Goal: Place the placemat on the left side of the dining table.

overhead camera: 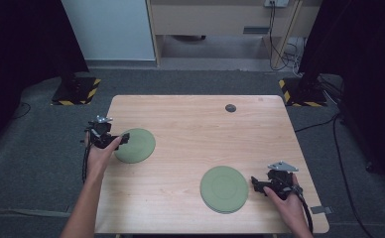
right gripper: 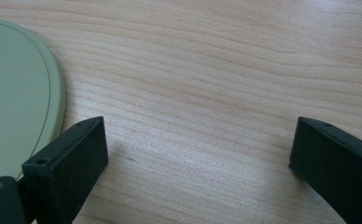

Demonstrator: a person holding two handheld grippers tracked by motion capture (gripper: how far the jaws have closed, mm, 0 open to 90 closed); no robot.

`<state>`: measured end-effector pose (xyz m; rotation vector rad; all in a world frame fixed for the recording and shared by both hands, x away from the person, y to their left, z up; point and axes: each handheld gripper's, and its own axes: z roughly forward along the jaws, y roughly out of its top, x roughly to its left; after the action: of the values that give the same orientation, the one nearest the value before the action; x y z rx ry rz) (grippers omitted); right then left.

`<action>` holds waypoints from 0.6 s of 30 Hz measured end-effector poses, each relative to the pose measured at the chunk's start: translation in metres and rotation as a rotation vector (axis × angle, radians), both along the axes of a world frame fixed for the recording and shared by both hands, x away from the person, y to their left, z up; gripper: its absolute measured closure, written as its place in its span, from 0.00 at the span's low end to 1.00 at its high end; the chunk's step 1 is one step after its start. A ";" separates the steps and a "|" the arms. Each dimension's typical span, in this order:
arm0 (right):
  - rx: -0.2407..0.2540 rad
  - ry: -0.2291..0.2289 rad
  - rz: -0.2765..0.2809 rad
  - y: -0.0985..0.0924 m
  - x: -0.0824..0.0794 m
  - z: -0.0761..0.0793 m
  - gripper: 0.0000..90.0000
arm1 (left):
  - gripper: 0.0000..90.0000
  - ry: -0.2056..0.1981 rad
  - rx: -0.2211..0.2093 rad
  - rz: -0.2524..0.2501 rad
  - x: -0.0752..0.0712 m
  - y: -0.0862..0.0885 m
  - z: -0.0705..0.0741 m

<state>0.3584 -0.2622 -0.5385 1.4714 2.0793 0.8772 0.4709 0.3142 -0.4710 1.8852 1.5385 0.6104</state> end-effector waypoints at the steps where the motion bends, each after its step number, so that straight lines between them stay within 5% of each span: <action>1: 0.000 0.000 0.000 0.000 0.000 0.000 0.05 | 0.05 0.000 0.002 -0.012 -0.001 -0.003 0.002; 18: 0.000 0.000 0.000 0.000 0.000 0.000 0.05 | 0.04 -0.003 0.048 -0.186 -0.029 -0.054 0.020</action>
<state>0.3584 -0.2622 -0.5385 1.4709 2.0791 0.8772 0.4423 0.2602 -0.4511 2.0340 1.3381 0.5699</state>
